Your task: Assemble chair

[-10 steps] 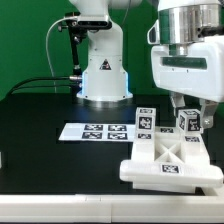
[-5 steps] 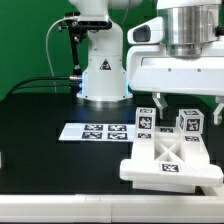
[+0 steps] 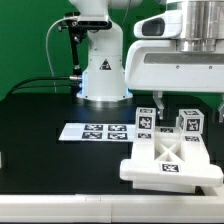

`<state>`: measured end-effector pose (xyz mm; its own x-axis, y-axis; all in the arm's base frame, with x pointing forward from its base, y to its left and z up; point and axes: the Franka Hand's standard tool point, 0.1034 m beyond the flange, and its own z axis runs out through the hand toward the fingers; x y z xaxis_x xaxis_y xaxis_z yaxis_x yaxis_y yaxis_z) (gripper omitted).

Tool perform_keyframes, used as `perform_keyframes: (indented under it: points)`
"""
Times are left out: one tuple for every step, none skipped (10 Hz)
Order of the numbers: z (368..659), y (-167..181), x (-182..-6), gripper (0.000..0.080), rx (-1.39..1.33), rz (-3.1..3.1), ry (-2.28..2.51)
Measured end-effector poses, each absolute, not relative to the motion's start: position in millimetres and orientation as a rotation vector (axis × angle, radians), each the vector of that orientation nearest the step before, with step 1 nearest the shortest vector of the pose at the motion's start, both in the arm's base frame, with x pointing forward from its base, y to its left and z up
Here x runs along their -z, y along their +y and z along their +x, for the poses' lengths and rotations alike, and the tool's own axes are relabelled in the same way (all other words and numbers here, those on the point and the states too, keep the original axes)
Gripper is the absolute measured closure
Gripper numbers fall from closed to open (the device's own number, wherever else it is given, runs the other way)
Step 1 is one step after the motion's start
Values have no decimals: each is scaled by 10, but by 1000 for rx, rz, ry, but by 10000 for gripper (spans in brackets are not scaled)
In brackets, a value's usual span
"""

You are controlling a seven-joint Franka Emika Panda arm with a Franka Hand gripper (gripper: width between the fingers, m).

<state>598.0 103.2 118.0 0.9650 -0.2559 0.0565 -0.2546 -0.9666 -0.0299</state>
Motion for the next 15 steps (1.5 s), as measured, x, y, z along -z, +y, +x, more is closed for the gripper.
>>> perform_keyframes:
  points:
    - [5979, 1038, -1179, 285, 91, -3075, 485]
    - [5978, 1041, -1177, 425, 88, -3048, 619]
    - [5978, 1042, -1177, 518, 87, -3025, 718]
    - [5978, 1042, -1177, 518, 86, -3001, 806]
    - [5981, 1054, -1180, 518, 88, -2922, 1023]
    - [5981, 1086, -1181, 518, 101, -2798, 1280]
    - [5973, 1116, -1181, 518, 105, -2650, 1510]
    - [5971, 1126, -1180, 518, 79, -2519, 1683]
    - [5974, 1138, -1178, 518, 56, -2379, 1843]
    - [5982, 1147, -1178, 517, 52, -2277, 1949]
    - [5982, 1147, -1179, 517, 51, -2275, 1952]
    - [5982, 1151, -1179, 517, 38, -2200, 2028]
    - [5982, 1152, -1178, 517, 31, -2151, 2078]
    - [5982, 1152, -1178, 517, 25, -2100, 2129]
    - [5978, 1158, -1170, 517, 20, -2081, 2146]
